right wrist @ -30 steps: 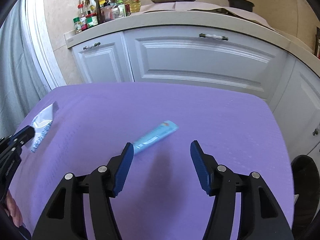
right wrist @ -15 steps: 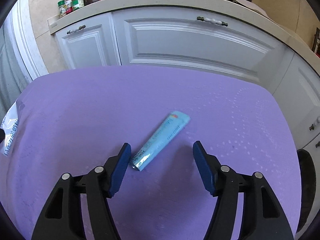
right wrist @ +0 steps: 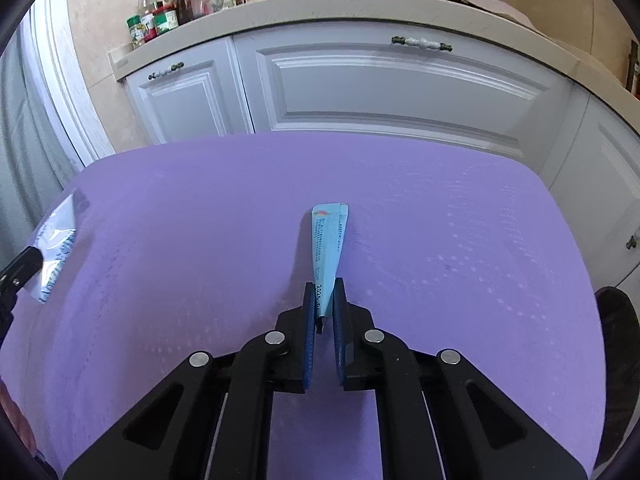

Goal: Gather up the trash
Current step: 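Carry the white and light-blue tubes over the bin with both tools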

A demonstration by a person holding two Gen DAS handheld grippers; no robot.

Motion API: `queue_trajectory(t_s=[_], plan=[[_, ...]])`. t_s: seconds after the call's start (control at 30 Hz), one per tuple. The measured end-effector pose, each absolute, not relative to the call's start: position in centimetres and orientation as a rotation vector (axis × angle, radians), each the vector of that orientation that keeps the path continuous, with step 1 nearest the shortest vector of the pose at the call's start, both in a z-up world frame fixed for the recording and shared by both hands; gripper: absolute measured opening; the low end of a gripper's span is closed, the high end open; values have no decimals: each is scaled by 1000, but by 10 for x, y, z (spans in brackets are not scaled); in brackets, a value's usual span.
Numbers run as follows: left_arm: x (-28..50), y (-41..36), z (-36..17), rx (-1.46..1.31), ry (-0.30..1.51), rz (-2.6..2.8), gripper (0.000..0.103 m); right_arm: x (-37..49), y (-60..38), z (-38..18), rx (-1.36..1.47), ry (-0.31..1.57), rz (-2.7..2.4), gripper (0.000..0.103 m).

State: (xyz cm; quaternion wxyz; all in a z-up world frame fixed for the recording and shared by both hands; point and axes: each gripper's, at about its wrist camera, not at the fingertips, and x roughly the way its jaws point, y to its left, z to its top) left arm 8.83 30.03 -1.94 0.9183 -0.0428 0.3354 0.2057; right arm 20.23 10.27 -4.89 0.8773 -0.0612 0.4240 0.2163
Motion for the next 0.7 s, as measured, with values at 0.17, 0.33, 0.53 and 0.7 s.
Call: queue_trajectory(t_s=[0.17, 0.33, 0.53, 0.7], plan=[[97, 260, -14, -65, 680, 359, 4, 196, 72, -37, -110, 845, 439, 9], [106, 212, -8, -43, 671, 280, 4, 191, 34, -27, -97, 810, 407, 9], [118, 147, -4, -9, 664, 180, 4, 180, -18, -19, -75, 777, 337, 9], [129, 93, 1, 17, 653, 96, 4, 171, -67, -16, -52, 756, 259, 9]])
